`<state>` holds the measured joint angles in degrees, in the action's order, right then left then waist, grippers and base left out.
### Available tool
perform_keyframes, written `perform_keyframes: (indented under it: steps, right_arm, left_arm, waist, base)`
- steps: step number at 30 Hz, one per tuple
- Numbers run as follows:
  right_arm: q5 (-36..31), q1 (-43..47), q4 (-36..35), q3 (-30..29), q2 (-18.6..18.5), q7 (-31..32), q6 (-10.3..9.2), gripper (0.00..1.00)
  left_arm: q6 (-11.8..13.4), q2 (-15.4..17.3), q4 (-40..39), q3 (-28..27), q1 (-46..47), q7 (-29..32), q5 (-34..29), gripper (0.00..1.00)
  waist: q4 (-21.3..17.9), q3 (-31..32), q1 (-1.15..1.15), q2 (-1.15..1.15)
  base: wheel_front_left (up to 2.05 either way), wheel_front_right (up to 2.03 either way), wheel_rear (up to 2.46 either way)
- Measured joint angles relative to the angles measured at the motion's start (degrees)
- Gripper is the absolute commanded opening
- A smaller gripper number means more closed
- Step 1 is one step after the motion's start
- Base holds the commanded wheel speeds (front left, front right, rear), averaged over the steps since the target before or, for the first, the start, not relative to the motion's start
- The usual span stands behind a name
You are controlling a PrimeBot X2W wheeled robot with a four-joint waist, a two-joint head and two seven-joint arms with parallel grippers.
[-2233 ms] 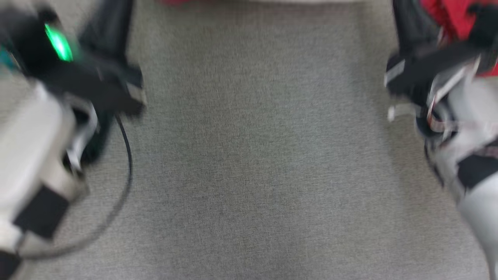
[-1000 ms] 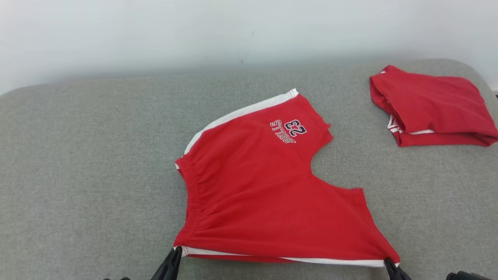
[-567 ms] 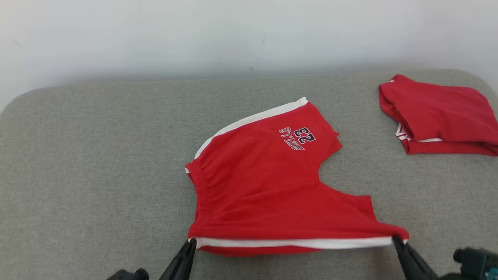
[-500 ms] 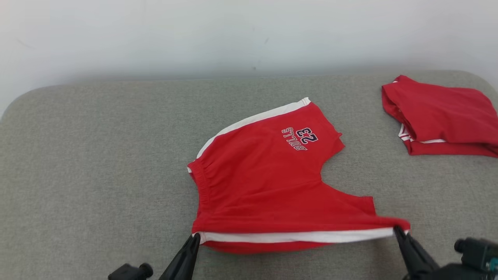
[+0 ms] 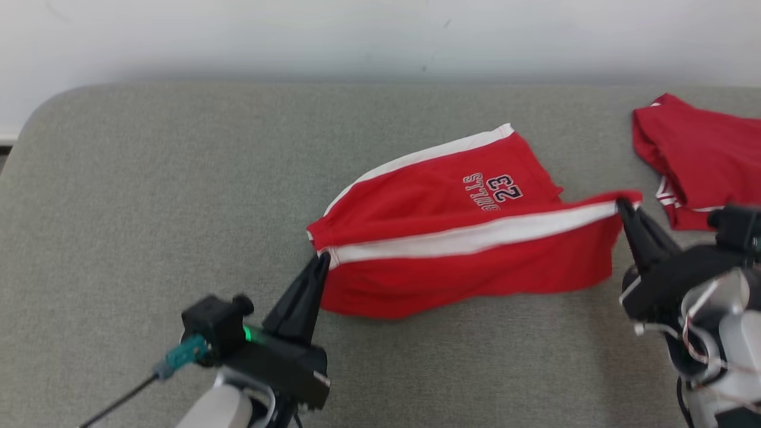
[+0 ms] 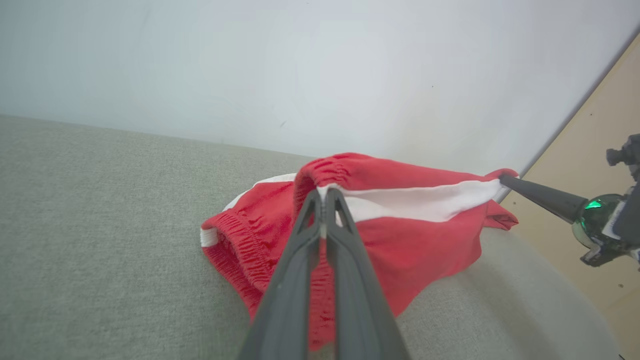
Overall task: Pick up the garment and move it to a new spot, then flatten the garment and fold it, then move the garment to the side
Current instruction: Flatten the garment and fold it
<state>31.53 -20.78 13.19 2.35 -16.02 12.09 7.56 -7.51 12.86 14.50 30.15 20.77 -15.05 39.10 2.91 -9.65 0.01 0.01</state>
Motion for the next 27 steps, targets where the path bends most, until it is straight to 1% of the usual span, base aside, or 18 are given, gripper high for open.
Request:
perform_keyframes:
  steps: [8,13,16,17,25,26,27]
  right_arm:
    - [-1.63,-17.14,13.62,2.77,-1.24,-2.03,0.0,0.0]
    - [-3.01,-26.1,22.27,5.17,-1.24,-4.2,0.0,0.0]
    - [-3.54,-30.43,27.24,6.49,-1.1,-5.75,0.0,0.0]
    - [-3.54,-30.43,27.24,6.49,-1.1,-5.75,0.0,0.0]
    - [-4.22,-38.63,38.9,8.71,-0.45,-10.09,0.0,0.0]
    - [-3.97,-39.25,40.07,8.89,-0.32,-10.2,0.0,0.06]
    - [-3.83,-39.67,41.14,9.21,-0.26,-10.73,0.0,0.51]
  left_arm:
    - [0.0,-2.45,7.01,0.27,10.0,0.0,0.81,0.0]
    - [0.0,-4.21,11.1,0.45,15.51,0.0,0.56,0.0]
    - [0.0,-5.37,13.35,0.43,17.84,0.01,0.07,0.0]
    - [0.0,-5.37,13.35,0.43,17.84,0.01,0.07,0.0]
    - [0.0,-7.06,15.72,0.56,20.8,0.0,-0.49,0.0]
    - [0.0,-7.13,15.9,0.53,20.94,0.01,-0.97,0.0]
    - [0.0,-7.15,16.01,0.53,21.02,0.0,-1.42,0.38]
  waist:
    - [2.32,-4.88,0.0,0.0]
    - [3.72,-8.36,0.01,0.0]
    - [4.59,-10.31,0.01,0.0]
    - [4.59,-10.31,0.01,0.0]
    - [6.55,-14.06,0.0,0.01]
    - [6.76,-14.29,0.0,0.01]
    - [6.96,-14.48,0.0,0.01]
  base:
    - [0.0,0.0,0.0]
    - [0.0,0.0,0.0]
    - [0.0,0.0,0.0]
    - [0.0,0.0,0.0]
    - [0.0,0.0,0.0]
    - [0.0,0.0,0.0]
    - [0.0,0.0,0.0]
